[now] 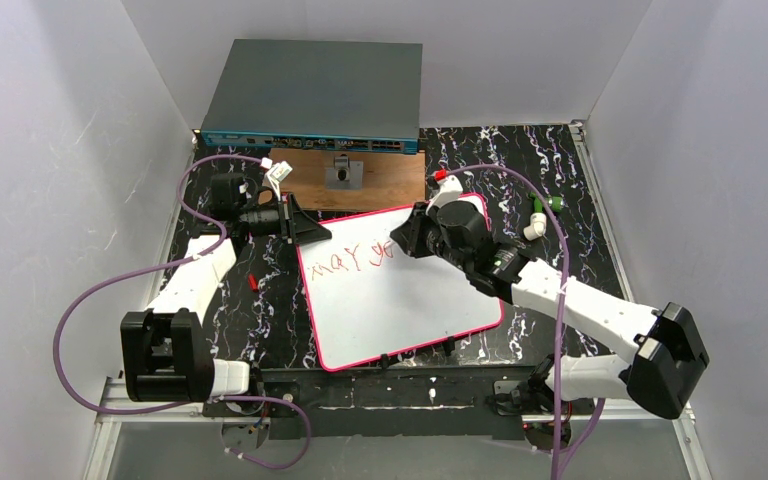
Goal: Write a sentence on the whiteboard
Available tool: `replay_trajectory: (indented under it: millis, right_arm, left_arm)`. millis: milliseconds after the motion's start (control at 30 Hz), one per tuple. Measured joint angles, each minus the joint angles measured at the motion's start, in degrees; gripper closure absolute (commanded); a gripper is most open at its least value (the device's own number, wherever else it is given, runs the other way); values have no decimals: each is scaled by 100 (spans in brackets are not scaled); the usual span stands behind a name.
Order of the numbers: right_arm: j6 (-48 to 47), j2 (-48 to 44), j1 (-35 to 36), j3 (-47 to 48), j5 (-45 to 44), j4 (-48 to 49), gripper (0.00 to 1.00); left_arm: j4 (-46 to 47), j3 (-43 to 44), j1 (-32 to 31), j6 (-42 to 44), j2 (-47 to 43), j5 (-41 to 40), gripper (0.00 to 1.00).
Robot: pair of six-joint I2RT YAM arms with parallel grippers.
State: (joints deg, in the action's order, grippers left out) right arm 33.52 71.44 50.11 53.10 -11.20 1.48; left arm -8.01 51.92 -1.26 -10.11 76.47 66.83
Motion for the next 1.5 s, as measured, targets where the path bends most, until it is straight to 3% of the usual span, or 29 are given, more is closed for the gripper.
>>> replay_trajectory:
  millis: [467,867,1500]
  right_arm:
    - [72,-146,26,-144,109,-20,99]
    - [-219,-671,26,341,42,-173,99]
    - [-232,-127,-59,326,-402,-603,99]
  left_arm:
    - [-20,0,-7,11,-35,-9,100]
    - [-20,0,-9,13,-35,-9,100]
    - [-20,0,-9,13,-35,-9,100]
